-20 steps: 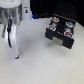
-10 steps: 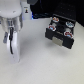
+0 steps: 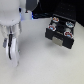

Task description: Open the kcup holder, insert the kcup into the holder, and close the kcup holder

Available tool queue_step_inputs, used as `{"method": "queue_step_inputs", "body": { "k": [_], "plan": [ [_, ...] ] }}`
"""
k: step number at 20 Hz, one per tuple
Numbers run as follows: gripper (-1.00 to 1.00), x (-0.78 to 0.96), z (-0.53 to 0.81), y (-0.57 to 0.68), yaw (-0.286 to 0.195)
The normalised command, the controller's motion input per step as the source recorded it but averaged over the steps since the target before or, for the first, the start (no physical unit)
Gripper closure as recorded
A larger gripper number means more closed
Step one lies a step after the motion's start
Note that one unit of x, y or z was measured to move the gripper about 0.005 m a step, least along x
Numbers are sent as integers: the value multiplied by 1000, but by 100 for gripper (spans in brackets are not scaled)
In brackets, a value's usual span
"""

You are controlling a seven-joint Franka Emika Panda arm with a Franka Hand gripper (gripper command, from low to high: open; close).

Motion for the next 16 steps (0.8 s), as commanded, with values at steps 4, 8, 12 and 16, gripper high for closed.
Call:
{"method": "queue_step_inputs", "body": {
  "k": [4,8,12,16],
  "plan": [
    [100,56,115,0,-51],
    [100,41,139,9,-34],
    [100,17,556,209,-11],
    [100,59,877,447,-4]
  ]
}}
